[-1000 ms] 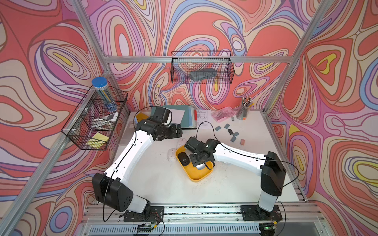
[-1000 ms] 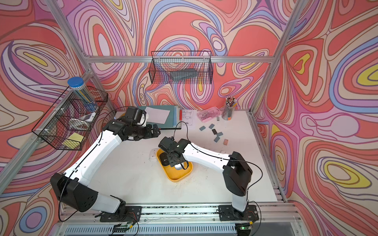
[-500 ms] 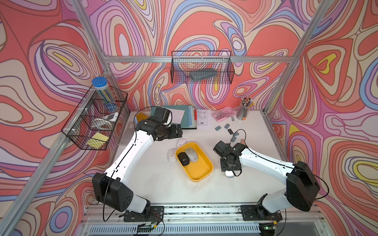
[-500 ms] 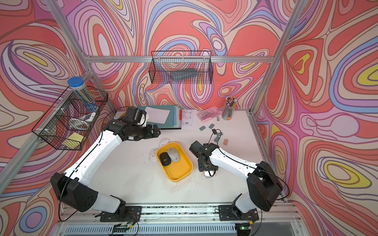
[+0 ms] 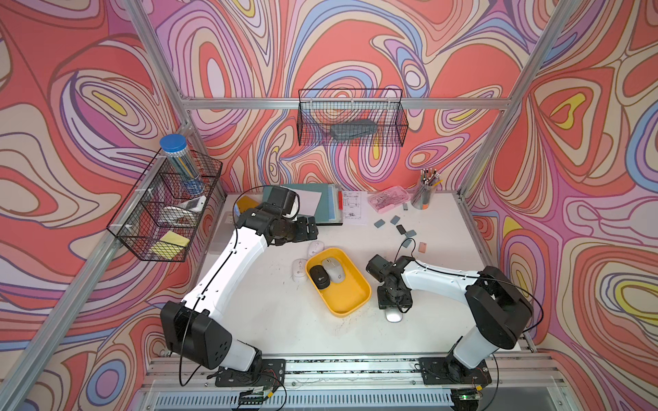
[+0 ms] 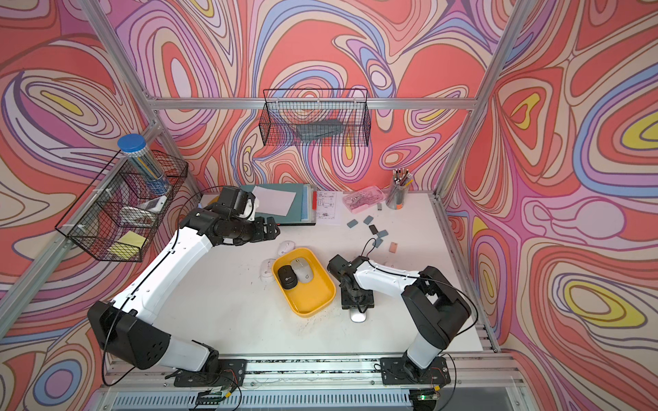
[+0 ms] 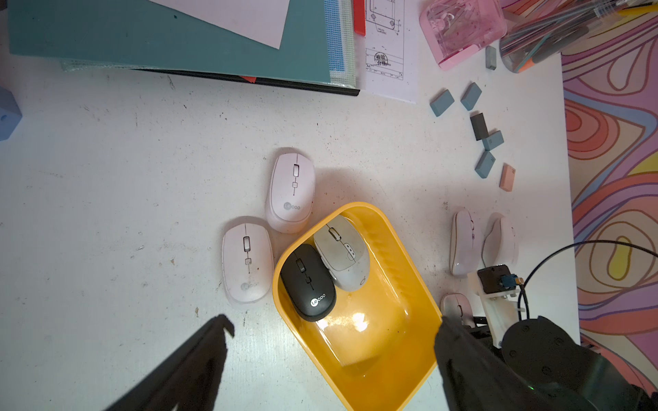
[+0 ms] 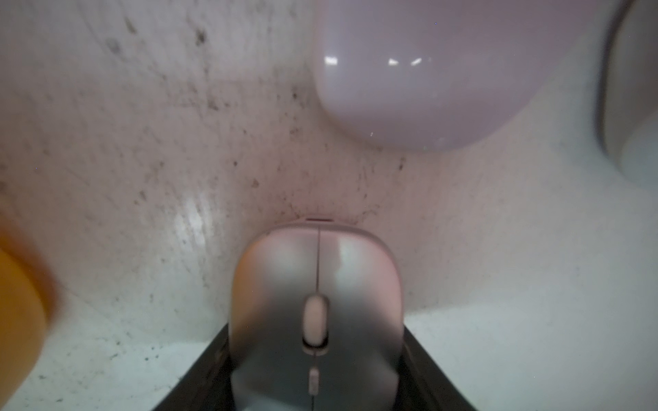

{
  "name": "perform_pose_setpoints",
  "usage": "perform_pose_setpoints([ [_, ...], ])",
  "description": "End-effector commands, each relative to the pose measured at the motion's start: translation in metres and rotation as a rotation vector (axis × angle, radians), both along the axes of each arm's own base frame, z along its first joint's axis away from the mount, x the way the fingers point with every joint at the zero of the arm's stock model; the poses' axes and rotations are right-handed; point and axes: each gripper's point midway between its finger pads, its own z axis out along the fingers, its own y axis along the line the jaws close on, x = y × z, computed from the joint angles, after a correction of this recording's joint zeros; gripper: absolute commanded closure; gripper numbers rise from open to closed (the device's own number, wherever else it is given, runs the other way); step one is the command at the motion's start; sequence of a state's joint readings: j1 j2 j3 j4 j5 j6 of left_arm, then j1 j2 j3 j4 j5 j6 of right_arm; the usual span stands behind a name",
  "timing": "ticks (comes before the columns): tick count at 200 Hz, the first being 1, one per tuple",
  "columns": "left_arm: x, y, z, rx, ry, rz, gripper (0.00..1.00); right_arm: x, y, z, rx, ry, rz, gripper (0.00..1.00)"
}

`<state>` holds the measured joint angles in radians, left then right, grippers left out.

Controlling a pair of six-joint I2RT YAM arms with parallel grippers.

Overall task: Take out the mouse from the storage box
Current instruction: Place the mouse at the center of the board, then pick up the mouse from the storage box.

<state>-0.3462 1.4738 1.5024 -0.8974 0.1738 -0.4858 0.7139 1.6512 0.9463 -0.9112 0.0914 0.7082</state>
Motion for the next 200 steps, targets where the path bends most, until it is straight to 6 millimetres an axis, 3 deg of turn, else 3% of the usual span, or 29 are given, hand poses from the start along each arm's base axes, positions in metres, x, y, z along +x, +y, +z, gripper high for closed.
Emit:
perform_pose_setpoints([
  [1,0.000,0.003,-0.001,0.003,-0.007,-0.002,0.05,0.005,-0.003,0.011,-0.011,-0.028,-0.018,0.30],
  [38,0.001,0.001,-0.004,0.006,0.004,-0.004,0.05,0.028,0.002,0.084,0.032,-0.189,-0.011,0.24],
  [60,0.001,0.003,-0.004,0.009,0.002,-0.001,0.05,0.046,0.041,0.125,0.180,-0.300,0.079,0.25],
  [74,0.002,0.003,-0.004,0.017,0.001,0.001,0.05,0.057,0.071,0.134,0.259,-0.331,0.149,0.25],
  [104,0.003,0.005,-0.007,0.029,0.005,0.002,0.05,0.082,0.132,0.122,0.318,-0.340,0.293,0.25],
  [137,0.003,0.005,-0.008,0.029,0.010,0.004,0.05,0.109,0.171,0.101,0.362,-0.365,0.382,0.24],
  [174,0.002,0.003,-0.007,0.020,0.007,-0.007,0.05,0.118,0.193,0.082,0.379,-0.343,0.469,0.19],
  [200,0.002,0.004,-0.005,0.021,0.002,-0.004,0.05,0.124,0.195,0.059,0.333,-0.321,0.501,0.17],
])
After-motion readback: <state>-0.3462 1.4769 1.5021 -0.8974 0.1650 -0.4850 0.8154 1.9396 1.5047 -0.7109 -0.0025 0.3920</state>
